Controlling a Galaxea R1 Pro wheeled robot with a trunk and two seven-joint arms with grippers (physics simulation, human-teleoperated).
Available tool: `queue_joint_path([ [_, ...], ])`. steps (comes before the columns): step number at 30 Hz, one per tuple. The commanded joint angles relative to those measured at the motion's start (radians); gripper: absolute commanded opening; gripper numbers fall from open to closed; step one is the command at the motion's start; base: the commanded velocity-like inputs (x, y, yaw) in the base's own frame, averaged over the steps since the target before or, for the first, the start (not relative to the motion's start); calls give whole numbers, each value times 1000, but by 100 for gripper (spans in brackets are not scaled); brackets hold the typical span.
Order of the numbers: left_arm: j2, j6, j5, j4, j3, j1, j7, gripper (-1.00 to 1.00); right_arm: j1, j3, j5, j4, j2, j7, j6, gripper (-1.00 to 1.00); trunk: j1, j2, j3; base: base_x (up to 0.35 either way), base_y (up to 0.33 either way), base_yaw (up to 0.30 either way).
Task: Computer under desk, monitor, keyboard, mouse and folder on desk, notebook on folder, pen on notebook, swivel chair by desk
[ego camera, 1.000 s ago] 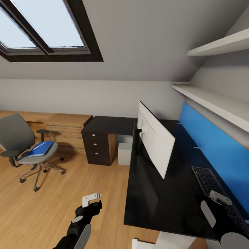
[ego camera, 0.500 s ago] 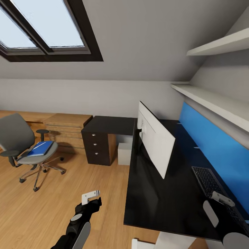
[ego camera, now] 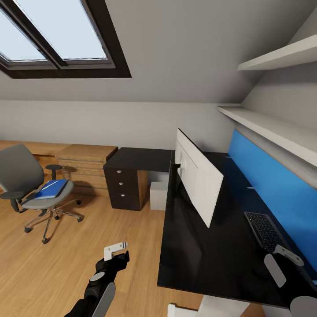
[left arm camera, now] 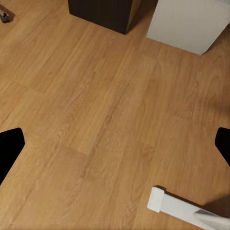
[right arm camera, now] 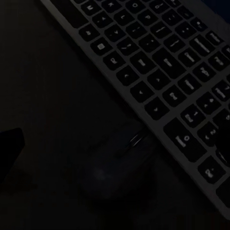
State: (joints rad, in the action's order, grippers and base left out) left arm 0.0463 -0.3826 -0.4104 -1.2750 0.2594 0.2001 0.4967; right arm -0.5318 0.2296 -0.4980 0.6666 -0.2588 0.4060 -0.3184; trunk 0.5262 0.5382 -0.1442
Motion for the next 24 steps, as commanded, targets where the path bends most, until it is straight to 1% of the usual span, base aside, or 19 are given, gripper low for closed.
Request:
queue_joint_path([
  [1,0,-2,-9,-1,2,1,8,100,-1,-1,-8,2,0,5,-4,100,0,2,-2,0,0,0],
  [5,0,-2,-8,-1,2,1,9,100,-1,-4,-7,16,1,6,-4,100,0,2,-2,0,0,0],
  [6,0,-2,-8,-1,2,1,8,100,-1,-3,-7,54,1,6,-4,100,0,2,-2,0,0,0],
  [7,0,-2,-8,-1,2,1,8,100,-1,-3,-7,62,1,6,-5,100,0,2,-2,0,0,0],
  [11,0,-2,-8,-1,2,1,8,100,-1,-3,-8,70,1,7,-6,100,0,2,-2,0,0,0],
  [24,0,-2,-8,-1,1,1,10,100,-1,0,-9,73,4,8,-8,100,50,93,-43,0,0,0],
])
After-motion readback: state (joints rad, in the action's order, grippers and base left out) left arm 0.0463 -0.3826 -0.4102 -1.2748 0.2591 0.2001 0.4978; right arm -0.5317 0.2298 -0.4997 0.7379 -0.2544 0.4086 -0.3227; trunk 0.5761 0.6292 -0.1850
